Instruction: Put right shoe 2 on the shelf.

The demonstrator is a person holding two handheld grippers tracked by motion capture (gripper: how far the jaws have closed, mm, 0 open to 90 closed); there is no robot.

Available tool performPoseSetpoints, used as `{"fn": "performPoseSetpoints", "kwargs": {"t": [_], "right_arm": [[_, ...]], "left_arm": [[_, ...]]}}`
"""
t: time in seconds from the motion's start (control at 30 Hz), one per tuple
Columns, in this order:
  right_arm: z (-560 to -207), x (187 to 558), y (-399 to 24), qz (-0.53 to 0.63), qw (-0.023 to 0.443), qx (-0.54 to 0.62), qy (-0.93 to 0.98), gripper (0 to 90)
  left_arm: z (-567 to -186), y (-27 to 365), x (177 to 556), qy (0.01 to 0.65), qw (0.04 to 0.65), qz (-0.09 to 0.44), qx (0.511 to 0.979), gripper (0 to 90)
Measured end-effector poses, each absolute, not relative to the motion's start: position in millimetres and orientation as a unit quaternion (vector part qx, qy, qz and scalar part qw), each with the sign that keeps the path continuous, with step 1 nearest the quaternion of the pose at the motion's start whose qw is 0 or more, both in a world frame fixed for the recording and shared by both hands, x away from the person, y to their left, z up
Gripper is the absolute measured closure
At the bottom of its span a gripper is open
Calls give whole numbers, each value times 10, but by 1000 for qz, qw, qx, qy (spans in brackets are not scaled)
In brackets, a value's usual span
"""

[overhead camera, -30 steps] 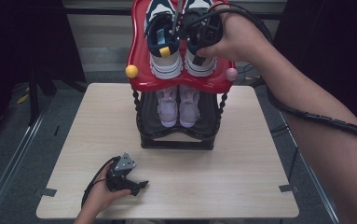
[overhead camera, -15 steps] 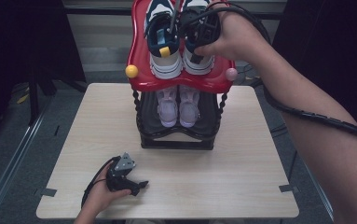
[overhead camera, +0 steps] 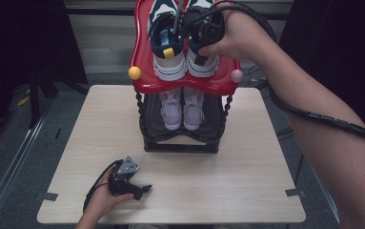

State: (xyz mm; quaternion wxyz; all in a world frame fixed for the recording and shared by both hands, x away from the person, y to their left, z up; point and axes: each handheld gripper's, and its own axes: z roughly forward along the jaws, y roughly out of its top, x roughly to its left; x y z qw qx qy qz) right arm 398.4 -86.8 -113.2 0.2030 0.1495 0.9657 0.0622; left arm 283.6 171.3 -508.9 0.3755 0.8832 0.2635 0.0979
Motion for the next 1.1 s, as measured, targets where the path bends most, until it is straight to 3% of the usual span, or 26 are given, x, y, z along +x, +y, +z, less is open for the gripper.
{"fn": "performPoseSetpoints", "kwargs": {"t": [0.53,0.93,1.1], "right_arm": [[-1134,3981,-912,62,210,150,964,683],[-1124,3950,-951,79,198,161,964,495],[-1096,3944,-976,89,200,175,960,371]], "left_arm": [[-5086,1717,2842,259,373,97,886,58],[-5085,1717,2847,259,371,97,886,57],[-5085,1716,2849,260,371,97,886,57]]}}
